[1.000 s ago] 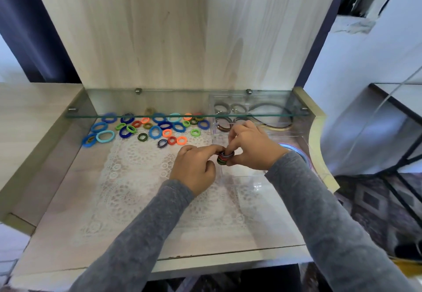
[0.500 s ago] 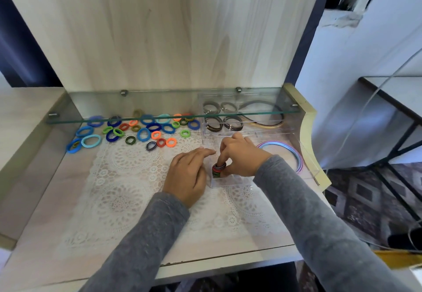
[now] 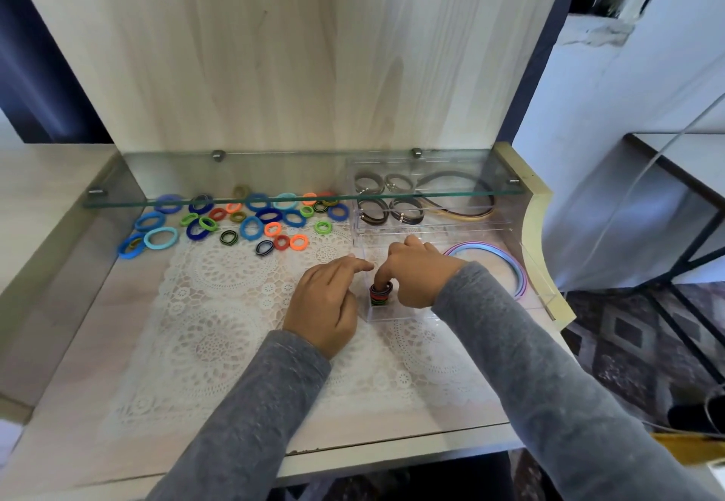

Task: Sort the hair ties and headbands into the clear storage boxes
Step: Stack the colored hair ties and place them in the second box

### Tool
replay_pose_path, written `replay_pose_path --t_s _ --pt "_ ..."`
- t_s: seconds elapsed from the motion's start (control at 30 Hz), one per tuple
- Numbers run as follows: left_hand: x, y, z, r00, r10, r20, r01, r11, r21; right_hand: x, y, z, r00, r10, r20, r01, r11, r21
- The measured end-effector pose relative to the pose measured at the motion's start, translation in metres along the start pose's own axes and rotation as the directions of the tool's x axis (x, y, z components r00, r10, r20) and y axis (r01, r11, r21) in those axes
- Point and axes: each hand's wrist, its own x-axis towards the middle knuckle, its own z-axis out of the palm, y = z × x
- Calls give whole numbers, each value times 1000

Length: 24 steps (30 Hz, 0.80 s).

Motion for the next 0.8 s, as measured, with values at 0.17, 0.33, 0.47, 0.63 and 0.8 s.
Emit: replay_pose_path --t_s 0.17,0.33,0.47,0.63,0.8 --pt "0 1 -2 999 40 -21 -40 998 -38 -6 -8 1 999 -4 32 5 1000 -28" --pt "-1 3 -5 991 130 -8 -131 988 -84 -7 -9 0 999 8 53 -7 1000 -19" --pt "-3 1 -4 984 171 47 -166 982 -91 -4 -8 1 996 27 82 -28 1000 4" --pt "-3 -1 -3 983 154 98 -142 983 -119 -2 -5 1 993 46 108 -54 996 73" --pt "-3 0 -3 985 131 111 -116 984 -134 -1 8 4 998 -2 62 -13 970 241"
